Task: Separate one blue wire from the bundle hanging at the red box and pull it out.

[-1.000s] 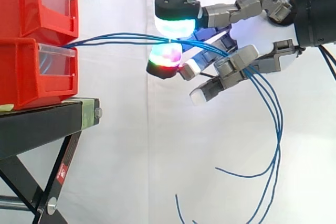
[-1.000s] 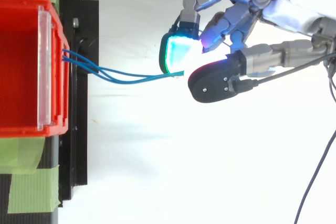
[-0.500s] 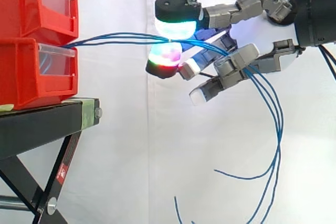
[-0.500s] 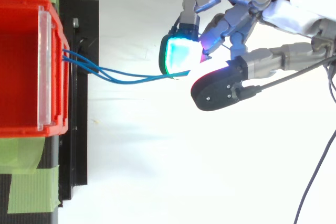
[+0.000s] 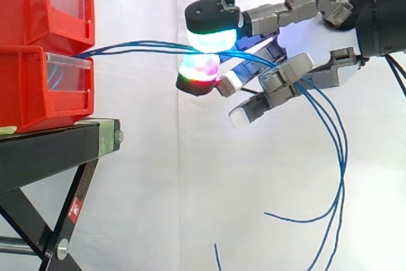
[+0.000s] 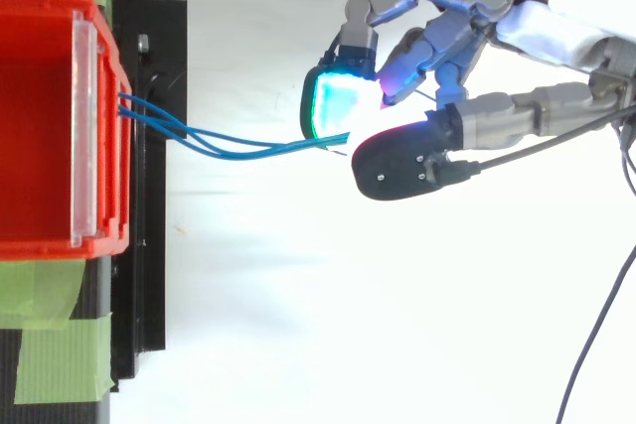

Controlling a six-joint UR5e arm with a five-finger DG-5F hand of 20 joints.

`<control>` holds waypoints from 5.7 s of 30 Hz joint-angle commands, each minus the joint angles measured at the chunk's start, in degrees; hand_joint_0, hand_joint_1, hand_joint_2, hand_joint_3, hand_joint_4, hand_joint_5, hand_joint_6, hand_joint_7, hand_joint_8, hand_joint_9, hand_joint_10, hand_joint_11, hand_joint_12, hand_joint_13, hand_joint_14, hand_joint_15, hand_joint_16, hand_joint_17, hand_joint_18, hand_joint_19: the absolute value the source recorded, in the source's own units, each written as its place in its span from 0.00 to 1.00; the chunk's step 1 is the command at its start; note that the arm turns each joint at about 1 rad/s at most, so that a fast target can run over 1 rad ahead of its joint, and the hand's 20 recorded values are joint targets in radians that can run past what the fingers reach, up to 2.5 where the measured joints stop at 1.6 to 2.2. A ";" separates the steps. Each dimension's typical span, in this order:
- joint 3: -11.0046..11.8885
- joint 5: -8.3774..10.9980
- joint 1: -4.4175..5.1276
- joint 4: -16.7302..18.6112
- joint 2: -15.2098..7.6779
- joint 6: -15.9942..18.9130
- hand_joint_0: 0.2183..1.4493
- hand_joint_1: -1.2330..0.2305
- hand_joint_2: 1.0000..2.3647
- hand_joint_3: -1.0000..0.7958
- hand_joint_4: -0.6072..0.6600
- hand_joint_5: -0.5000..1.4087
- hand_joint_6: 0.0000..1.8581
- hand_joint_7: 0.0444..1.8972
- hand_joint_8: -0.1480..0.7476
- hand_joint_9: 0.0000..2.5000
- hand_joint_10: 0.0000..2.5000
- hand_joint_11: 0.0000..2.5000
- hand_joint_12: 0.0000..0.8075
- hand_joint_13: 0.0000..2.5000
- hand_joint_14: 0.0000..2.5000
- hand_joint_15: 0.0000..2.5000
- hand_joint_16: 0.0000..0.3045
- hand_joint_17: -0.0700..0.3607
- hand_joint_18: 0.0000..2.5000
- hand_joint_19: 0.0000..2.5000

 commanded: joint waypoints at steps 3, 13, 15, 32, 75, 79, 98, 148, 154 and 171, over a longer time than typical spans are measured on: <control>0.00 0.08 0.16 0.02 0.01 0.79 0.37 0.35 0.02 0.54 0.58 0.14 0.47 0.55 0.56 0.42 0.01 0.51 0.37 0.58 0.26 0.58 0.15 0.41 0.27 0.29; 0.00 2.72 0.60 0.19 -0.08 1.14 0.39 0.31 0.02 0.49 0.59 0.14 0.46 0.52 0.54 0.41 0.01 0.51 0.37 0.58 0.25 0.59 0.15 0.40 0.27 0.29; 0.00 3.86 0.68 0.11 0.01 0.44 0.41 0.27 0.02 0.47 0.60 0.14 0.46 0.53 0.54 0.41 0.01 0.51 0.37 0.58 0.25 0.58 0.15 0.40 0.27 0.30; 0.00 6.14 1.39 0.28 0.01 4.13 0.48 0.20 0.01 0.38 0.64 0.13 0.48 0.54 0.53 0.35 0.01 0.52 0.35 0.52 0.65 0.37 0.13 0.37 0.27 0.28; 0.00 6.23 1.30 -2.09 0.01 -7.74 0.27 0.41 0.00 0.29 0.67 0.14 0.46 0.55 0.59 0.42 0.01 0.51 0.37 0.51 0.94 0.25 0.16 0.41 0.31 0.31; 0.09 6.14 0.86 0.81 0.01 -5.10 0.27 0.42 0.00 0.28 0.67 0.14 0.46 0.54 0.58 0.41 0.01 0.51 0.38 0.51 0.94 0.25 0.16 0.42 0.31 0.31; 1.67 6.32 -0.28 3.01 0.01 -6.42 0.29 0.42 0.00 0.30 0.66 0.14 0.45 0.54 0.58 0.41 0.01 0.51 0.36 0.51 0.94 0.25 0.16 0.41 0.31 0.31; 1.76 3.86 -0.46 3.09 0.01 -7.12 0.47 0.24 0.02 0.47 0.61 0.12 0.46 0.54 0.50 0.31 0.01 0.51 0.36 0.45 0.97 0.23 0.15 0.39 0.25 0.34; 1.76 3.95 -0.37 3.09 0.01 -6.77 0.47 0.23 0.02 0.44 0.61 0.12 0.46 0.54 0.49 0.29 0.01 0.50 0.36 0.44 0.97 0.23 0.15 0.40 0.25 0.34; 1.67 3.95 -0.46 3.01 0.01 -6.77 0.50 0.21 0.01 0.38 0.60 0.12 0.45 0.55 0.44 0.23 0.01 0.52 0.35 0.40 0.99 0.21 0.15 0.40 0.23 0.33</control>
